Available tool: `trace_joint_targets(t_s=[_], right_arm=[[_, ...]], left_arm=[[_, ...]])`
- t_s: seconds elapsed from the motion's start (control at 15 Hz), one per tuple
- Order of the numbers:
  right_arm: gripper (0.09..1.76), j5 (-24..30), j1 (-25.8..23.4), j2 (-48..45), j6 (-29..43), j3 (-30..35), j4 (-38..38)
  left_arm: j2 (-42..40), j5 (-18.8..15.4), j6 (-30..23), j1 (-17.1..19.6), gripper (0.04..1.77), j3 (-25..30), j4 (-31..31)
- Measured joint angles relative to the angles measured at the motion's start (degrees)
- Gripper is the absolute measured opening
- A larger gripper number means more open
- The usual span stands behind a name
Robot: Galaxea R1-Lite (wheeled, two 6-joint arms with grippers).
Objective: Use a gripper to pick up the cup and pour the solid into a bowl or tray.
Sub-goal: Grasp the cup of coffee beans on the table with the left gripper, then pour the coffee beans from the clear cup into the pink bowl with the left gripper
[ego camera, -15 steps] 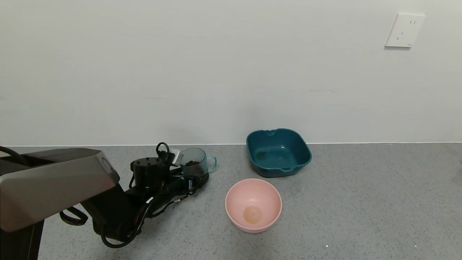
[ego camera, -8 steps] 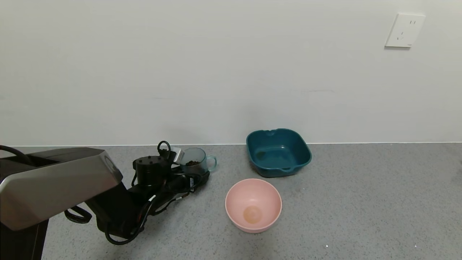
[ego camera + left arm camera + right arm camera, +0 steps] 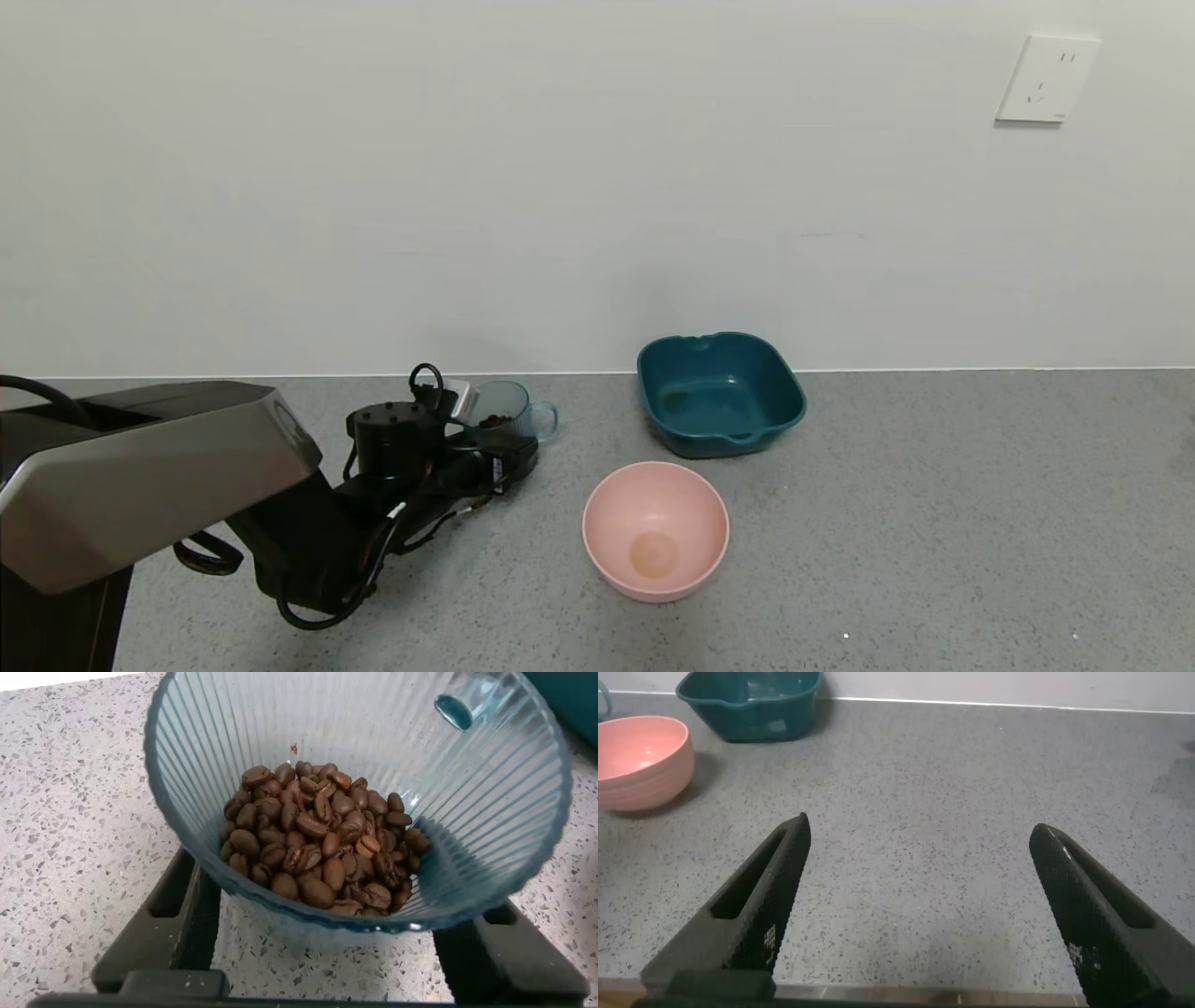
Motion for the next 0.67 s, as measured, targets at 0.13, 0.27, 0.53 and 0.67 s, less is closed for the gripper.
trace_joint_targets(t_s=[0.13, 0.27, 0.53, 0.67], right_arm=[[1.71, 0.0, 0.0, 0.0, 0.0, 0.0, 0.0], [1.71, 0.0, 0.0, 0.0, -0.02, 0.0, 0.02], [1.71, 0.02, 0.0, 0.0, -0.02, 0.0, 0.0], [1.71, 0.0, 0.0, 0.0, -0.02, 0.0, 0.0]], left_arm=[[-0.06, 0.04, -0.05, 0.02, 1.29, 0.09, 0.0], [-0.27, 0.04, -0.02, 0.04, 1.29, 0.22, 0.12], [-2.04, 0.23, 0.02, -0.3, 1.28, 0.68, 2.4], [-4.22, 0.54, 0.28, -0.5, 1.28, 1.24, 4.55]])
